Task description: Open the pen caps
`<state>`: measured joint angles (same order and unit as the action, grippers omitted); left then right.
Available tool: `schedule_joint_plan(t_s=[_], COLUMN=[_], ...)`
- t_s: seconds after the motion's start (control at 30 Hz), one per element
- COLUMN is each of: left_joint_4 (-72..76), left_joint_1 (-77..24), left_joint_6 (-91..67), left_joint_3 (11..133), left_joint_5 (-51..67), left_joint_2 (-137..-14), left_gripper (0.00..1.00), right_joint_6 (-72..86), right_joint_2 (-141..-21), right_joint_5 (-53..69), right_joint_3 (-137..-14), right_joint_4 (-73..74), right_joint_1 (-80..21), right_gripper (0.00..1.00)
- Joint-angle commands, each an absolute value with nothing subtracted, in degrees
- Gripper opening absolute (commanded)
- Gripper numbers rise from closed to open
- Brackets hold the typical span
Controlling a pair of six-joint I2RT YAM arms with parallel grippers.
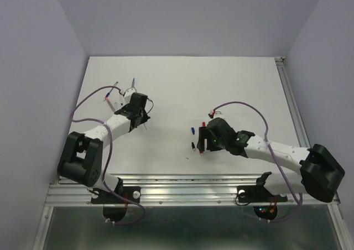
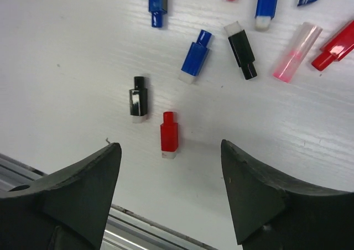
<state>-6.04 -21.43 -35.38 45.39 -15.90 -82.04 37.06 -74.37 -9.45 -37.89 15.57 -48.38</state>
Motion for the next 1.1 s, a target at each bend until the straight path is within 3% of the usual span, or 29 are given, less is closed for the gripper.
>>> schedule_joint_plan(t_s=[0.0,0.17,0.4,0.5,0.57,0.6,0.73,0.9,1.0,1.07], left_joint_4=[-7.5,-7.4,-8.1,-8.0,-7.9,-7.9,-8.2,-8.2,-8.1,-7.7], left_joint_1=[-19.8,-16.9,-12.6,-11.7,-11.6,-11.6,-11.6,-11.8,-12.0,-12.3], left_joint_6=[-33.2,-31.3,-27.9,-27.2,-26.4,-26.4,-26.1,-26.5,-27.7,-29.3], left_joint_3=[50.1,53.3,56.9,58.3,58.5,58.5,58.0,55.5,53.7,52.7], left_joint_5=[-19.6,-19.3,-16.8,-16.3,-15.4,-14.8,-13.3,-10.5,-8.7,-7.6], left_joint_2=[-85.9,-90.7,-96.9,-98.2,-98.5,-98.3,-96.2,-86.4,-80.6,-74.3], left_gripper=[0.0,0.0,0.0,0.04,0.15,0.29,0.51,0.6,0.75,0.92], right_joint_6=[36.1,35.7,37.2,37.3,37.3,37.3,37.3,37.4,37.9,38.8], right_joint_2=[-67.1,-58.6,-57.2,-57.9,-58.3,-58.4,-58.9,-59.4,-59.8,-59.8], right_joint_5=[-12.0,-12.8,-13.1,-13.2,-13.1,-12.9,-12.9,-13.1,-13.4,-14.6], right_joint_3=[-40.3,-37.0,-33.5,-33.7,-33.8,-33.8,-34.3,-34.6,-34.9,-35.2], right_joint_4=[15.5,12.5,11.3,11.4,11.0,10.8,10.5,10.4,10.0,9.9], right_joint_1=[-48.3,-48.3,-48.3,-48.3,-48.3,-48.3,-48.3,-48.3,-48.3,-48.3], right_gripper=[0.82,0.96,1.0,1.0,1.0,1.0,1.0,1.0,1.0,1.0])
